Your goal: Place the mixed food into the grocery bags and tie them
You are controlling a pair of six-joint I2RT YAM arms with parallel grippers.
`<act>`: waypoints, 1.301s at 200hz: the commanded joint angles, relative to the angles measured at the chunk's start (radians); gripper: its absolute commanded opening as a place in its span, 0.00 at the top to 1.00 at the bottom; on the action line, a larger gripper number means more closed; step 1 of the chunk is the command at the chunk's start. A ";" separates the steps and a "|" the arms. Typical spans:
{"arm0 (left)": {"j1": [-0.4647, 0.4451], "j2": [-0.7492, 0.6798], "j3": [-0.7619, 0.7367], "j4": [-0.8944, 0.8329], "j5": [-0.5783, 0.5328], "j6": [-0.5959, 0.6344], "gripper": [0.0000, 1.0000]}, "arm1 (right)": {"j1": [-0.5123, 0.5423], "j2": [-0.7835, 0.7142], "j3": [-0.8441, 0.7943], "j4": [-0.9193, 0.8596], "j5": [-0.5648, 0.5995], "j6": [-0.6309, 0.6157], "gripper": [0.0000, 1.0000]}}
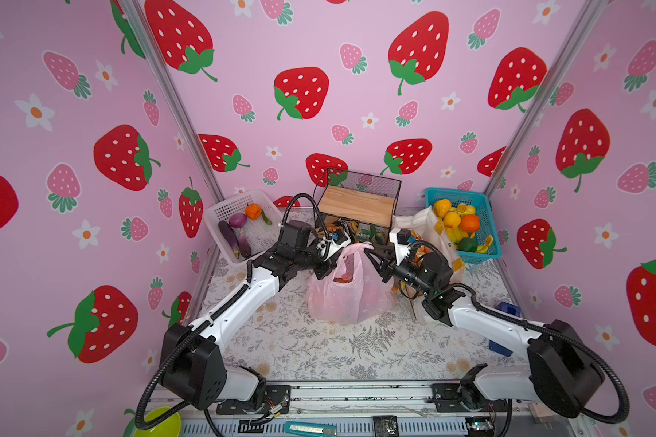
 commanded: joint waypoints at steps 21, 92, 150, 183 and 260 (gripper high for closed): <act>-0.005 0.010 0.019 -0.021 0.018 0.024 1.00 | -0.009 -0.003 0.030 0.001 -0.028 -0.028 0.88; -0.003 -0.015 0.001 0.063 -0.178 -0.054 1.00 | -0.014 -0.096 -0.007 -0.151 -0.001 -0.035 1.00; 0.017 -0.044 -0.029 0.153 -0.397 -0.108 1.00 | -0.041 -0.182 -0.056 -0.301 -0.023 -0.027 1.00; 0.042 -0.035 -0.031 0.163 -0.579 -0.119 1.00 | -0.080 -0.235 -0.068 -0.431 -0.030 -0.050 1.00; 0.205 0.124 -0.056 0.139 -0.786 -0.155 1.00 | -0.171 -0.396 -0.143 -0.768 -0.045 -0.058 1.00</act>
